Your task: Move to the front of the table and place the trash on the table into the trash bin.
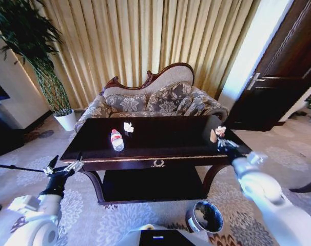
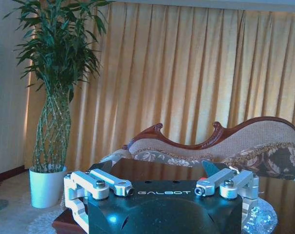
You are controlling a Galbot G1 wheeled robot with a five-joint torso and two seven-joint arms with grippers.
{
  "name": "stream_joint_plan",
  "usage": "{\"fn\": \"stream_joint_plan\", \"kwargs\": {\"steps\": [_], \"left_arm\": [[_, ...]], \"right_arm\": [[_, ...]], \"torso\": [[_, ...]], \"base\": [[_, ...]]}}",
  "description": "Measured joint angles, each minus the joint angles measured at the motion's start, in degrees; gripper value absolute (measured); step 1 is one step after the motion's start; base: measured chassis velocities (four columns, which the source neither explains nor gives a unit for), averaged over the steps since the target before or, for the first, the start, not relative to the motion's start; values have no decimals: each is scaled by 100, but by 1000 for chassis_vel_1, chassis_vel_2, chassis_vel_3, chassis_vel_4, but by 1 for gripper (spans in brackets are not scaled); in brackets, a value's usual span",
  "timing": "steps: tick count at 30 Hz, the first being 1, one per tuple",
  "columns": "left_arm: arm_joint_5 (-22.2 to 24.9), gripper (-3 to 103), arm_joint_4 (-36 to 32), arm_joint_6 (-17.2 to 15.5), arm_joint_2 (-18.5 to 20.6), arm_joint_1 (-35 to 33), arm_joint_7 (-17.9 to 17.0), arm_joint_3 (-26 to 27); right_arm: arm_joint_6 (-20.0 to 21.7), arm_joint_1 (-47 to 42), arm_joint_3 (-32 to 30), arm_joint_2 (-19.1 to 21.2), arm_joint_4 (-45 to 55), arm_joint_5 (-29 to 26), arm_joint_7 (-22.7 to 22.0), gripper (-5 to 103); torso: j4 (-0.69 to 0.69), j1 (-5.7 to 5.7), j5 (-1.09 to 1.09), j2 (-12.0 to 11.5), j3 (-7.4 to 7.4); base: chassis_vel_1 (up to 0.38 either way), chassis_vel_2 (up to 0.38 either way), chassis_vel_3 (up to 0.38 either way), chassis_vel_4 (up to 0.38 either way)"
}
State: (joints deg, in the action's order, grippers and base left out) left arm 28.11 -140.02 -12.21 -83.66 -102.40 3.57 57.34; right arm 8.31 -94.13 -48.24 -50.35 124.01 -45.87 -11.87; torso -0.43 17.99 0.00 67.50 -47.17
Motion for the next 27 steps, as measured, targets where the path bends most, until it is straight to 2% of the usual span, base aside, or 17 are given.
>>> {"fn": "stream_joint_plan", "kwargs": {"steps": [7, 16, 27], "left_arm": [[13, 100, -6, -30, 126, 24, -1, -10], [24, 100, -29, -92, 254, -16, -8, 66], [45, 100, 19, -91, 271, -11, -9, 110]], "right_arm": [[-359, -594, -188, -378, 301, 249, 166, 1], [-391, -690, -30, -678, 747, 575, 216, 1], [-361, -630, 179, -815, 793, 785, 213, 1]], "torso": [[-1, 1, 0, 0, -1], [0, 2, -1, -1, -1], [0, 3, 0, -2, -2]], "base": [[0, 0, 0, 0], [0, 0, 0, 0], [80, -85, -85, 80]]}}
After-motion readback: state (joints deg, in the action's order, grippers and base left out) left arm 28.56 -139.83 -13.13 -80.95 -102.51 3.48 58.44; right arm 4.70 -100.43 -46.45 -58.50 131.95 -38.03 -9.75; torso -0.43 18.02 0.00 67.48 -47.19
